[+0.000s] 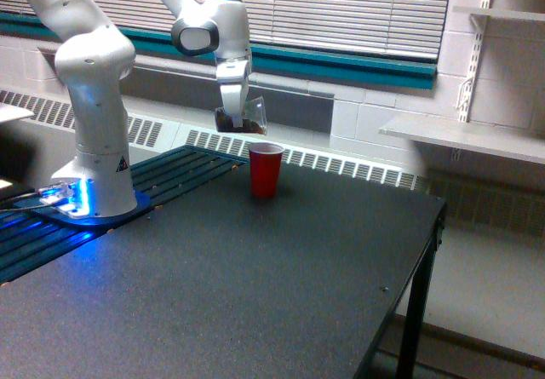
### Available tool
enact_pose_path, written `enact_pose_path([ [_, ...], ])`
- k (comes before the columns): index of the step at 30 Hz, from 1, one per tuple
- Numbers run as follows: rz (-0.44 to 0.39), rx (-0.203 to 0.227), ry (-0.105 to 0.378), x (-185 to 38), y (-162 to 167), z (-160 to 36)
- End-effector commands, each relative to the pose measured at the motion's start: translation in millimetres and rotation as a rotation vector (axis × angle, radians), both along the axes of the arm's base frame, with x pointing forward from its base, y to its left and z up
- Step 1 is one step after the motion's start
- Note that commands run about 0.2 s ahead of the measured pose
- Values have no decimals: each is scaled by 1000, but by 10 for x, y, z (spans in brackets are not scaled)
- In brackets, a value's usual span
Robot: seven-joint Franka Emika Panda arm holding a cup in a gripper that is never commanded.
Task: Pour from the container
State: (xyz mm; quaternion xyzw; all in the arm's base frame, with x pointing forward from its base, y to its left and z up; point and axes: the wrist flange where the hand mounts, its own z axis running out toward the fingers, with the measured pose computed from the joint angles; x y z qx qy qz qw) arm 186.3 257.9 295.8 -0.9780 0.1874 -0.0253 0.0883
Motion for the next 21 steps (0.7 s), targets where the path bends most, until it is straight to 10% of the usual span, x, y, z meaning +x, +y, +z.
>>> enact_pose_path([
  [1, 51, -35, 40, -24, -112, -167],
  [21, 75, -16, 93, 42, -45, -249],
])
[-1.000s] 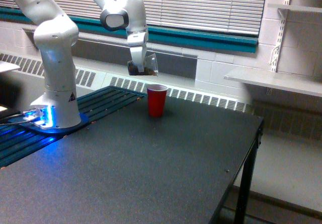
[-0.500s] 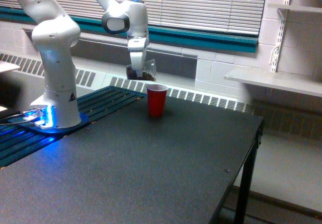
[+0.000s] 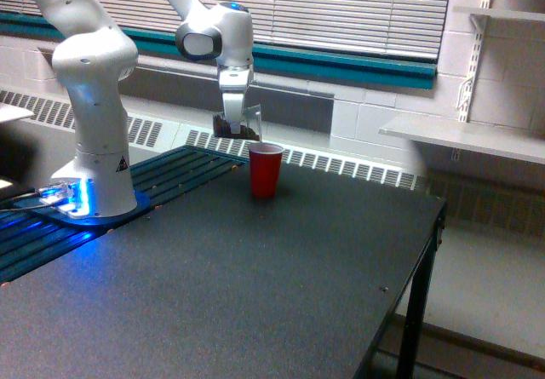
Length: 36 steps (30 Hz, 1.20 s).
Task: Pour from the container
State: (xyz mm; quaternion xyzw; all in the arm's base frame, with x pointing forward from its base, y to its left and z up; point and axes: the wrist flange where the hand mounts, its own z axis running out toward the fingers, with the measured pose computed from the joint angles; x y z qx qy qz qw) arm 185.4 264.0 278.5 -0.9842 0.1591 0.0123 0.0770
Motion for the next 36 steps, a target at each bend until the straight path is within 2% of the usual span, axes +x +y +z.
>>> enact_pose_path([
  [1, 10, -8, 19, 59, -110, -78],
  [11, 24, -7, 33, 134, -79, -65],
  [21, 78, -15, 69, 83, 49, -112],
  [30, 92, -30, 90, 88, 79, -174],
  [36, 94, -27, 88, 117, 97, -178],
])
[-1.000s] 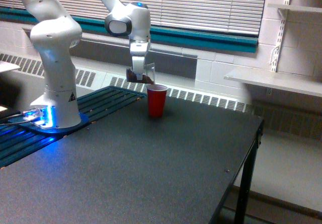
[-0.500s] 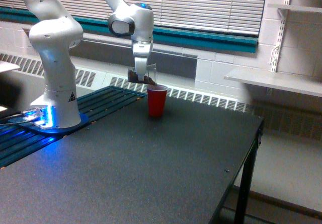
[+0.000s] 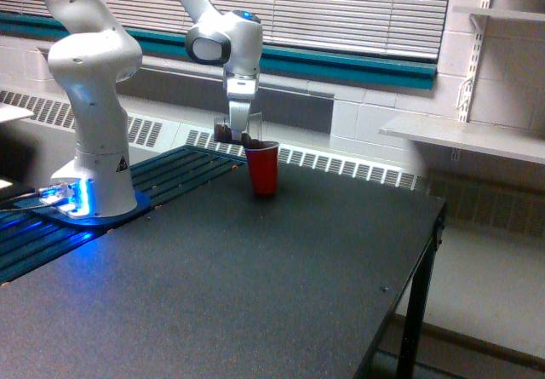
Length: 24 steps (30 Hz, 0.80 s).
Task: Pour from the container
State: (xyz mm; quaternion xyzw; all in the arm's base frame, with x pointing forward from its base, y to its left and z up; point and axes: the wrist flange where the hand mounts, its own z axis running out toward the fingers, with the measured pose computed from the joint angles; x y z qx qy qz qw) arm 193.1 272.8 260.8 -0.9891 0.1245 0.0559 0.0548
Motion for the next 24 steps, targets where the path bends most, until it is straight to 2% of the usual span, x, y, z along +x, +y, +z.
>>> enact_pose_path([
  [1, 17, -1, -2, 40, 11, -3],
  [12, -3, -3, -20, 126, -46, 20],
  [24, 25, -11, -15, 151, -27, 38],
])
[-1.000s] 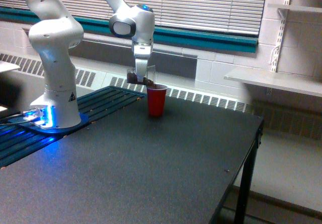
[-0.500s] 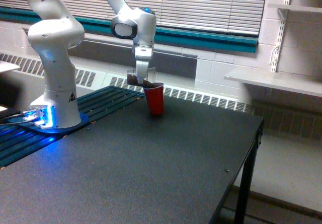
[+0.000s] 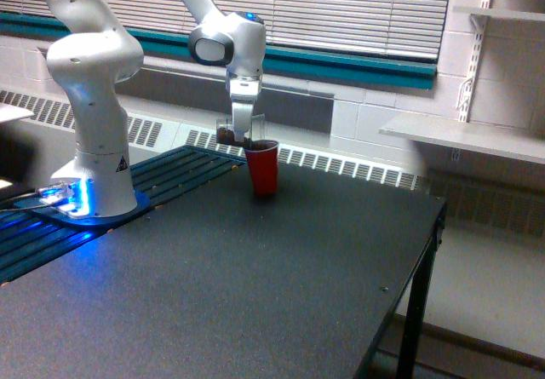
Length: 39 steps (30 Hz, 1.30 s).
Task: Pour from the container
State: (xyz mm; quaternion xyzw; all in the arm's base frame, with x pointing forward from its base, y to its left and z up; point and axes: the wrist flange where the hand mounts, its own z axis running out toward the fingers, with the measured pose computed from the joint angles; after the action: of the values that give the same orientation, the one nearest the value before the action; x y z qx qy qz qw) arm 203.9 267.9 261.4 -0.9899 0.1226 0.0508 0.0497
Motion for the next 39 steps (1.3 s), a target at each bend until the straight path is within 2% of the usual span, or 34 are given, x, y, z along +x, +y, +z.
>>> enact_pose_path([
  [1, 24, 0, -7, 49, 27, 37],
  [21, 83, -11, -21, 174, 163, 106],
  [39, 132, -37, -1, 194, 221, 148],
])
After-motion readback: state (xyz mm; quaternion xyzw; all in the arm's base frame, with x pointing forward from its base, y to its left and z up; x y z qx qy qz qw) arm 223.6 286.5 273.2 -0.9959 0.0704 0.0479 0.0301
